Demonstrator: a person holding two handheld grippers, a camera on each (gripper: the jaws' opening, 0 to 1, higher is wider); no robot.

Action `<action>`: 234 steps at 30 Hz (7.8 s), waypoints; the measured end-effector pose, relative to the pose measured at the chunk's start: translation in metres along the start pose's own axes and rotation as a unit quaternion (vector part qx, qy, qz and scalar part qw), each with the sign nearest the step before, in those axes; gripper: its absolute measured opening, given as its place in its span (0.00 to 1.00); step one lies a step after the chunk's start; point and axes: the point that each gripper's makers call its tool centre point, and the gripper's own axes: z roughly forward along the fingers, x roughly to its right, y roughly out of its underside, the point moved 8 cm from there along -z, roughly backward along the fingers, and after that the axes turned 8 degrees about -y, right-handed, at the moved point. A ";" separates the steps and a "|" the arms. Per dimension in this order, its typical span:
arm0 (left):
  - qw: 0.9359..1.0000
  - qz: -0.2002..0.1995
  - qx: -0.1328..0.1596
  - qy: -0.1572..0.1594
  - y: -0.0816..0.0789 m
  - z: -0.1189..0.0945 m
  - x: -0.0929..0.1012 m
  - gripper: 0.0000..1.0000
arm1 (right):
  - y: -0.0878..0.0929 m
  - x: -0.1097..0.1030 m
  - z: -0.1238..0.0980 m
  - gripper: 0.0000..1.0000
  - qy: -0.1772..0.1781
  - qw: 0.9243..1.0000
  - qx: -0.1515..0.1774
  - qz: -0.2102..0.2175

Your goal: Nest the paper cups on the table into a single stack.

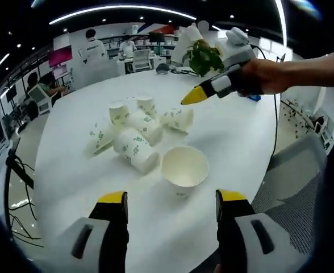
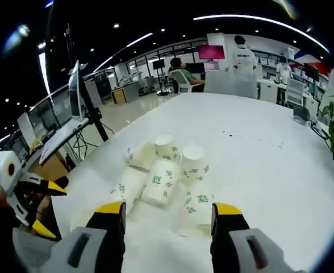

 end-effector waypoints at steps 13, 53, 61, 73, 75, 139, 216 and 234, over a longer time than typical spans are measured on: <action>1.000 -0.012 -0.012 -0.005 0.014 -0.005 -0.003 0.60 | -0.035 0.026 0.045 0.60 0.036 0.999 -0.011 0.018; 0.998 -0.041 -0.043 -0.015 0.037 -0.006 -0.019 0.57 | -0.038 0.056 0.123 0.43 0.057 0.993 -0.092 0.044; 0.998 -0.045 -0.034 -0.020 0.033 -0.007 -0.020 0.56 | -0.040 0.065 0.121 0.40 0.060 0.993 -0.087 0.045; 0.999 -0.042 -0.012 -0.013 0.014 -0.007 -0.014 0.55 | -0.061 0.058 0.084 0.40 0.053 0.997 -0.037 0.053; 0.999 -0.040 -0.006 -0.012 0.008 -0.006 -0.015 0.55 | -0.067 0.051 0.069 0.40 0.048 0.997 -0.027 0.052; 0.977 -0.014 0.194 0.091 -0.087 0.028 -0.012 0.00 | -0.066 -0.129 -0.012 0.42 -0.239 0.970 -0.008 -0.031; 0.942 -0.185 0.227 0.163 -0.071 -0.007 -0.005 0.15 | -0.055 -0.132 -0.023 0.35 -0.279 0.957 0.054 0.062; 0.937 -0.196 0.241 0.159 -0.071 -0.010 -0.011 0.00 | -0.056 -0.138 -0.024 0.38 -0.285 0.953 0.080 0.064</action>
